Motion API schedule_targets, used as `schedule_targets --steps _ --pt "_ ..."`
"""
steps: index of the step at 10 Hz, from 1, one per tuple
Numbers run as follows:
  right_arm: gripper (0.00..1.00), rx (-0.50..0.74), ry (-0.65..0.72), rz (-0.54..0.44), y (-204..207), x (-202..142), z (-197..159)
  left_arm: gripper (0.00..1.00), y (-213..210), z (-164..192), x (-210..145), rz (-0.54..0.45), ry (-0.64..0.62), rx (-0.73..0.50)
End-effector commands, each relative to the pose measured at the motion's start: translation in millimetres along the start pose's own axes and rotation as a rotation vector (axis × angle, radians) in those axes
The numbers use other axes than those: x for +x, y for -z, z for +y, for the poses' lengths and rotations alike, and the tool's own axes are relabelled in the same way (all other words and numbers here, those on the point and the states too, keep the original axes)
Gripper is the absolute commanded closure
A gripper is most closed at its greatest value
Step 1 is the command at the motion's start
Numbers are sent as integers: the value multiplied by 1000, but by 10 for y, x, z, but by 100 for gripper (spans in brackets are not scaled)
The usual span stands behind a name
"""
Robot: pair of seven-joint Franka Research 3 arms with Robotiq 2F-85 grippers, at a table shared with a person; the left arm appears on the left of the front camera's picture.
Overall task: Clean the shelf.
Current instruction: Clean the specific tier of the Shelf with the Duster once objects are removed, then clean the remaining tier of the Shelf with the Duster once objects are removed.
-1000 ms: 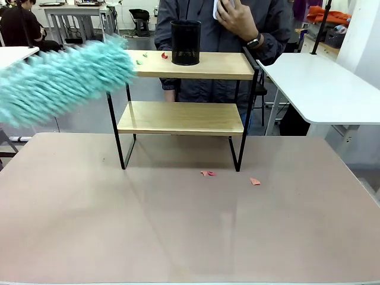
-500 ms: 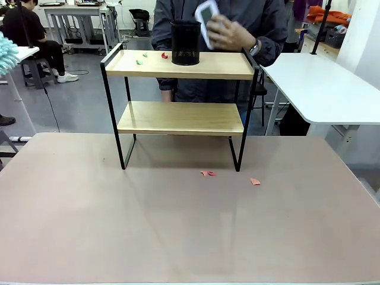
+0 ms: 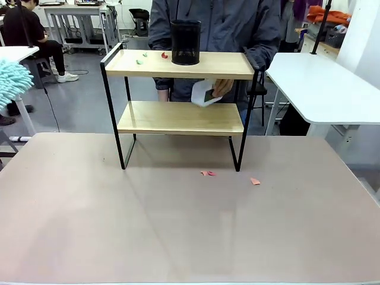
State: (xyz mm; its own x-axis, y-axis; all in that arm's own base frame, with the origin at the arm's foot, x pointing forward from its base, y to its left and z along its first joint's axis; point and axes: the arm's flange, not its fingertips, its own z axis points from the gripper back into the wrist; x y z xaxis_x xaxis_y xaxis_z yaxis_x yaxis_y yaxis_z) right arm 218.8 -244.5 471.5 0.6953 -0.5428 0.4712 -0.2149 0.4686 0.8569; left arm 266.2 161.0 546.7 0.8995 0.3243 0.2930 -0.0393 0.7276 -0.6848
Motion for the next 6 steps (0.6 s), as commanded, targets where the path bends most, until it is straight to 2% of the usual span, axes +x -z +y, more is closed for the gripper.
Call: schedule_targets --steps 1,6 --pt "0 20 -27 -22 5 35 7 88 -177 11 -111 -8 42 -26" --pt "0 20 -27 -22 5 35 7 88 -177 11 -111 -8 42 -26"
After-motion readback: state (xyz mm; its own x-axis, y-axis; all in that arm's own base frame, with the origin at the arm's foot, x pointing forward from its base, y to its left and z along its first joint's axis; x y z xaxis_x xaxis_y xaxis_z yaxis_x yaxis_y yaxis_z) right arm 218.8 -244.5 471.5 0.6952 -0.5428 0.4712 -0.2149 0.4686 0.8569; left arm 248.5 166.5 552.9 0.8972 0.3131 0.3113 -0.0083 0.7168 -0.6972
